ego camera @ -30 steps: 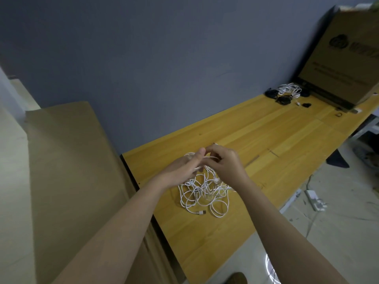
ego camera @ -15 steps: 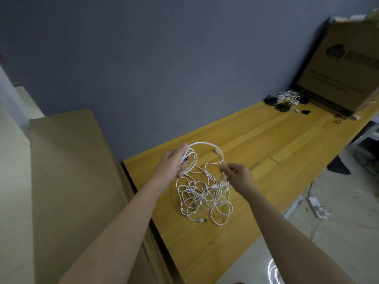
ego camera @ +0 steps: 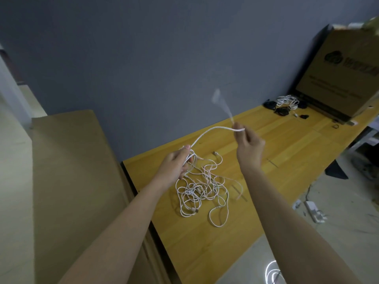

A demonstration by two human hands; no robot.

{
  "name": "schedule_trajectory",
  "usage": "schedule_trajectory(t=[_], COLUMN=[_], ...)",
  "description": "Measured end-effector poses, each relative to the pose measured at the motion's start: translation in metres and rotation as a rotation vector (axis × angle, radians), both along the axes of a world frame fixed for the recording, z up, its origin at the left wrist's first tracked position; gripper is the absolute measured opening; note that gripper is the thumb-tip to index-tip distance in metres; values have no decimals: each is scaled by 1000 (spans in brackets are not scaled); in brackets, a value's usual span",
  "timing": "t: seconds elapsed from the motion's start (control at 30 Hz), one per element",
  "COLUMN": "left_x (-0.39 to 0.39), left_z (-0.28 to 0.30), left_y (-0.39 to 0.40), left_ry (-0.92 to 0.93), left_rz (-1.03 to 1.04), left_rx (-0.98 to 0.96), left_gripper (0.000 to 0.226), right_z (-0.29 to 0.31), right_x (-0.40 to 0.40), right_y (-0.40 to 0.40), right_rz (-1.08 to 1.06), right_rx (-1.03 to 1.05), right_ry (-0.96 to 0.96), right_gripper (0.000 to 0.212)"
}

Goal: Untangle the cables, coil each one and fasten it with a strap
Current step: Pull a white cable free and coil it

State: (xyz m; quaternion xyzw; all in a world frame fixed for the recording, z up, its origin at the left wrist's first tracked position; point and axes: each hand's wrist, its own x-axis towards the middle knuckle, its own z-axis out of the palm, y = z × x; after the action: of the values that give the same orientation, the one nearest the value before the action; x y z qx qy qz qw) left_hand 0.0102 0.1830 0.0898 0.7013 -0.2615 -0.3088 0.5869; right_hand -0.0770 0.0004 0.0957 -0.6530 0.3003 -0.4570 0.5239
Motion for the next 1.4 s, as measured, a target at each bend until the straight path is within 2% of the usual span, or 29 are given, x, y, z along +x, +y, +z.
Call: schedule_trajectory(t=[0.03,0.1,0.23,0.37,0.57,0.63,0.7,0.87,0.93,0.97,1.03,1.13,1.2,1.27,1.4], left_x=[0,0,2,3,1,0,0,-2,-3,-3,-1,2,4,4,1], left_z=[0,0,-2,0,3,4,4,-2,-5,-7,-11,-18,-22,-24,-27], left_y=[-1,-1,1,4,5,5,5,0,-1,-2,-3,-7,-6,-4,-2], left_ry=[7,29,53,95,306,365,373,163,44,-26,-138,-241,-313,-353,-372], left_rz=[1,18,51,34,-16,-19,-21,-24,0,22,53,49,8,-60,-225], left_rx=[-5,-18,-44,-109,-336,-405,-438,-329,-262,-217,-110,67,177,279,432], left_gripper=[42,42,44,44,44,46,46,30,26,28,31,35,36,35,40], right_z=[15,20,-23,-57,-66,-75,-84,-95,-94,-95,-96,-84,-70,-55,-39], right_x=[2,7,3,-11,-11,-10,-13,-15,-17,-19,-23,-32,-38,-44,-47], right_y=[3,5,-2,5,27,33,43,67,75,78,81,81,75,65,44], right_rz=[-17,-22,34,97,219,293,378,529,593,619,622,566,471,385,309], right_rx=[-61,-155,-146,-162,14,-101,-305,-923,-1155,-1229,-1334,-1403,-1422,-1413,-1382], right_ry=[-74,-37,400,635,551,695,859,1076,1031,985,805,510,378,333,457], right_gripper=[13,15,24,31,25,27,32,30,28,35,40,23,14,9,6])
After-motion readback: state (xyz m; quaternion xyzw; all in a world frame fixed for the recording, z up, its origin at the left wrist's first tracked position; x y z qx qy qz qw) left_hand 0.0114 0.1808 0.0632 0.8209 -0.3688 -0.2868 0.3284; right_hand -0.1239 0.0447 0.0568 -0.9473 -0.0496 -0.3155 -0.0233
